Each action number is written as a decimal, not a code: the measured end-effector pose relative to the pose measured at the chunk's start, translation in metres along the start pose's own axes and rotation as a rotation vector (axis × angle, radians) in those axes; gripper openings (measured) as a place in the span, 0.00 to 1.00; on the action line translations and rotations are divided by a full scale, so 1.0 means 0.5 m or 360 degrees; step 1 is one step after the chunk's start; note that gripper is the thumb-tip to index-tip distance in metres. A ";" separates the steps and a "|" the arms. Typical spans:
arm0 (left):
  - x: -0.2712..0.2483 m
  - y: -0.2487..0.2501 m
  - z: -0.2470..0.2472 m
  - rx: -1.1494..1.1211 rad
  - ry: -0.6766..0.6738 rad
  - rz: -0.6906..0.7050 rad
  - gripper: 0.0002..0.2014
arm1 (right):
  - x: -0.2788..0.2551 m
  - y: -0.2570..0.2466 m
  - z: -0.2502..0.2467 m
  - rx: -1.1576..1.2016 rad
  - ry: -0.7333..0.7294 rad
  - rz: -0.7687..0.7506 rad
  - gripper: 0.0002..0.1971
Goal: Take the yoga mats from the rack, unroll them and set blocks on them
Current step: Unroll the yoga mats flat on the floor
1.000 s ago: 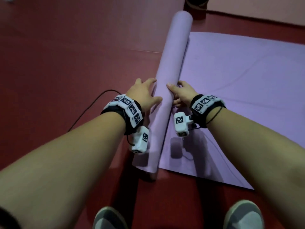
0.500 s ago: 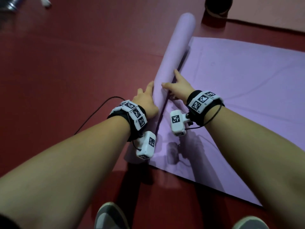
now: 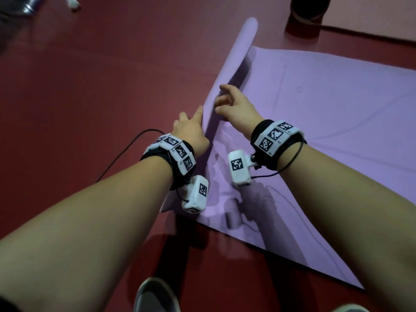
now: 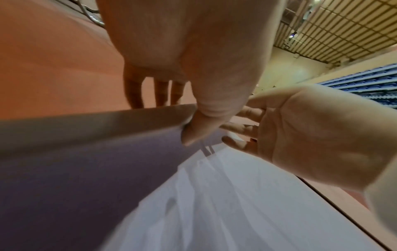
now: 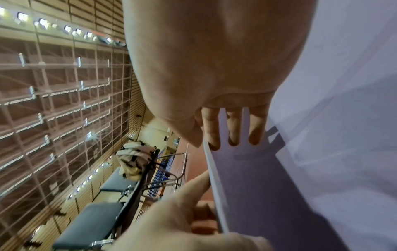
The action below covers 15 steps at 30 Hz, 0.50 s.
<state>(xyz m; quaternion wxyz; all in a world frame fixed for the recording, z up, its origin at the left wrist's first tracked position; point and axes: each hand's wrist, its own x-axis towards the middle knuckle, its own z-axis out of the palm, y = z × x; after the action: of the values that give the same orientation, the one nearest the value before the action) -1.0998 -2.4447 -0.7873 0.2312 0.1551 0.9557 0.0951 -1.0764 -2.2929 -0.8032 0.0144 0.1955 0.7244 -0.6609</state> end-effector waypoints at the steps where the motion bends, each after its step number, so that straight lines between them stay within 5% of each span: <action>1: 0.001 -0.012 -0.005 -0.0008 0.0065 -0.0010 0.40 | -0.001 -0.001 0.014 -0.0021 -0.0036 -0.0018 0.29; 6: 0.005 -0.091 -0.018 -0.0230 0.0354 -0.0235 0.15 | -0.010 0.019 0.079 -0.0184 -0.0206 -0.0089 0.33; 15: 0.013 -0.192 0.015 -0.0368 0.0266 -0.0603 0.10 | 0.016 0.040 0.154 -0.0903 -0.0441 -0.0173 0.40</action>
<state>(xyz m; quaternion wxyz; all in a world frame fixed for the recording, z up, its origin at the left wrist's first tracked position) -1.1259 -2.5314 -0.8211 0.1812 -0.0629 0.9664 0.1713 -1.0960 -2.3640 -0.8344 0.1314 0.0528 0.8804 -0.4526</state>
